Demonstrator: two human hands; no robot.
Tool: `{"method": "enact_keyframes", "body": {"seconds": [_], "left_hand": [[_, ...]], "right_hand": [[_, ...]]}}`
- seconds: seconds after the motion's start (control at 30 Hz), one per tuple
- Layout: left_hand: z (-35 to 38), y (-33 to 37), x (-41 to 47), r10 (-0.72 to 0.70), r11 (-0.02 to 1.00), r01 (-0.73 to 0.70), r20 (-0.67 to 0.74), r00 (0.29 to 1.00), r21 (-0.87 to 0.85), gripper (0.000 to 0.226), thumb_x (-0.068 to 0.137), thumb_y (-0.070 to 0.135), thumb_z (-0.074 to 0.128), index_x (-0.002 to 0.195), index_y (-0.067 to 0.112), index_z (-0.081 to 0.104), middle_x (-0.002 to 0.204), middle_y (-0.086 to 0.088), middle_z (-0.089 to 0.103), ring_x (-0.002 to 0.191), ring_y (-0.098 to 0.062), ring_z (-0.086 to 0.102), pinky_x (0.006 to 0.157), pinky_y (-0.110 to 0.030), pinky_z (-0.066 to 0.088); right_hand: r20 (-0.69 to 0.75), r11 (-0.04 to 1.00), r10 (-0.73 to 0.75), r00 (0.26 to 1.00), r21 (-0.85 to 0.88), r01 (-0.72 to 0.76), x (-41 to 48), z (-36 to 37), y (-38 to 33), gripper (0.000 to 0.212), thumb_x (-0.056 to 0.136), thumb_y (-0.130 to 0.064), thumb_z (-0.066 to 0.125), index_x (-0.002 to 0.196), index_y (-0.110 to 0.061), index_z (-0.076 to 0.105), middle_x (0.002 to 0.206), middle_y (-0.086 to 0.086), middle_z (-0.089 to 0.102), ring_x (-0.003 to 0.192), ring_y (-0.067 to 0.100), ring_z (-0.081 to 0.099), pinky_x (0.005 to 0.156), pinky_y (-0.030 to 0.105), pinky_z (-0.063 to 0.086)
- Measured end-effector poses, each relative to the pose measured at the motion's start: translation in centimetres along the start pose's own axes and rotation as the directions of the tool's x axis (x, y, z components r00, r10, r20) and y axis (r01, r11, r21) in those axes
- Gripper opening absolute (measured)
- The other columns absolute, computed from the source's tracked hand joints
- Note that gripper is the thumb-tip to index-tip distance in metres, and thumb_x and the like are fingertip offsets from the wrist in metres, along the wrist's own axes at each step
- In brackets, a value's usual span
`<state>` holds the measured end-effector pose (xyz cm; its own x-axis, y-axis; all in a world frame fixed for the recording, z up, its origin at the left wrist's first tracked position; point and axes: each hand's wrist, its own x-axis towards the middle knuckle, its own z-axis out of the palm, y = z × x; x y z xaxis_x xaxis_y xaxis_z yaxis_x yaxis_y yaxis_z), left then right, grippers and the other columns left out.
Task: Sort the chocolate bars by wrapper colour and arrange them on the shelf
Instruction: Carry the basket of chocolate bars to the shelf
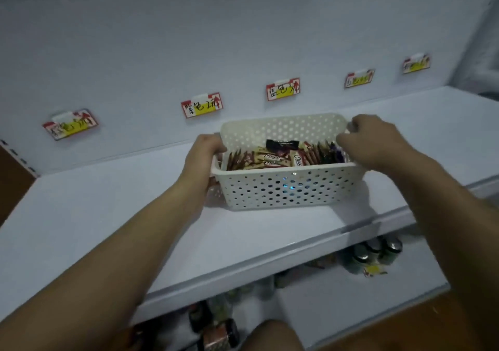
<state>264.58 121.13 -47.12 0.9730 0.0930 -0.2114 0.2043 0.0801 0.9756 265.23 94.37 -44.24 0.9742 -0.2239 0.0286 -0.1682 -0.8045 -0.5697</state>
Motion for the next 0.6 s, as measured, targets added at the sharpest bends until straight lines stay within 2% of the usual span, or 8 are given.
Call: {"method": "enact_keyframes", "body": {"seconds": [0.1, 0.17, 0.23, 0.33, 0.47, 0.53, 0.6], "left_hand": [[-0.9, 1.1, 0.1, -0.009, 1.0, 0.01, 0.08, 0.997, -0.013, 0.029, 0.068, 0.027, 0.053, 0.095, 0.02, 0.062, 0.089, -0.007, 0.062, 0.068, -0.024, 0.057, 0.044, -0.024, 0.047], [-0.9, 1.3, 0.1, -0.096, 0.994, 0.102, 0.129, 0.987, -0.041, 0.023, 0.071, 0.028, 0.052, 0.088, 0.021, 0.064, 0.083, -0.007, 0.066, 0.07, -0.028, 0.06, 0.052, -0.036, 0.053], [-1.0, 1.0, 0.5, -0.161, 0.985, 0.17, 0.178, 0.971, -0.032, 0.021, 0.075, 0.03, 0.05, 0.087, 0.021, 0.064, 0.083, -0.008, 0.07, 0.074, -0.032, 0.063, 0.061, -0.047, 0.055], [-0.6, 0.4, 2.7, -0.121, 0.988, 0.138, 0.219, 0.968, -0.065, 0.03, 0.074, 0.028, 0.051, 0.097, 0.021, 0.068, 0.097, -0.012, 0.07, 0.083, -0.034, 0.064, 0.067, -0.044, 0.054], [1.3, 0.4, 5.2, -0.092, 0.993, 0.104, 0.211, 0.973, -0.05, 0.031, 0.076, 0.028, 0.049, 0.095, 0.026, 0.073, 0.099, -0.011, 0.072, 0.087, -0.035, 0.064, 0.072, -0.044, 0.053], [1.5, 0.6, 6.0, -0.08, 0.997, 0.078, 0.177, 0.981, 0.016, 0.03, 0.077, 0.033, 0.049, 0.097, 0.029, 0.072, 0.098, -0.009, 0.073, 0.085, -0.032, 0.065, 0.068, -0.042, 0.054], [1.4, 0.8, 6.8, -0.052, 0.996, 0.041, 0.146, 0.988, 0.08, 0.041, 0.071, 0.041, 0.053, 0.105, 0.026, 0.07, 0.105, -0.011, 0.075, 0.09, -0.031, 0.066, 0.072, -0.04, 0.053]], "right_hand": [[0.028, 0.998, 0.061, 0.998, -0.012, -0.061, -0.8, -0.5, -1.3, 0.044, 0.094, -0.023, 0.055, 0.134, -0.005, 0.047, 0.133, 0.017, 0.053, 0.096, 0.028, 0.045, 0.058, 0.033, 0.044], [0.037, 0.997, 0.083, 0.996, 0.006, -0.083, -0.9, -0.7, -1.8, 0.038, 0.093, -0.021, 0.054, 0.129, -0.008, 0.048, 0.125, 0.015, 0.055, 0.091, 0.027, 0.05, 0.057, 0.033, 0.049], [0.042, 0.996, 0.089, 0.995, 0.023, -0.09, -0.8, -0.7, -1.9, 0.027, 0.093, -0.019, 0.054, 0.118, -0.011, 0.048, 0.11, 0.011, 0.055, 0.081, 0.023, 0.052, 0.046, 0.027, 0.047], [0.046, 0.993, 0.088, 0.995, 0.073, -0.092, 0.7, -0.7, -0.9, 0.026, 0.092, -0.023, 0.054, 0.114, -0.013, 0.045, 0.107, 0.01, 0.052, 0.087, 0.027, 0.054, 0.043, 0.029, 0.05], [0.074, 0.992, 0.055, 0.996, 0.113, -0.063, 4.1, -1.1, 0.1, 0.026, 0.096, -0.025, 0.055, 0.115, -0.014, 0.043, 0.104, 0.009, 0.051, 0.075, 0.02, 0.051, 0.04, 0.027, 0.049], [0.087, 0.995, 0.017, 0.996, 0.092, -0.025, 5.6, -1.0, 0.1, 0.019, 0.097, -0.025, 0.055, 0.107, -0.013, 0.045, 0.092, 0.005, 0.052, 0.073, 0.02, 0.052, 0.042, 0.027, 0.049], [0.098, 0.998, -0.029, 0.995, 0.062, 0.023, 6.9, -0.9, 0.1, 0.013, 0.097, -0.026, 0.055, 0.091, -0.017, 0.048, 0.085, 0.001, 0.052, 0.072, 0.019, 0.054, 0.044, 0.026, 0.046]]}}
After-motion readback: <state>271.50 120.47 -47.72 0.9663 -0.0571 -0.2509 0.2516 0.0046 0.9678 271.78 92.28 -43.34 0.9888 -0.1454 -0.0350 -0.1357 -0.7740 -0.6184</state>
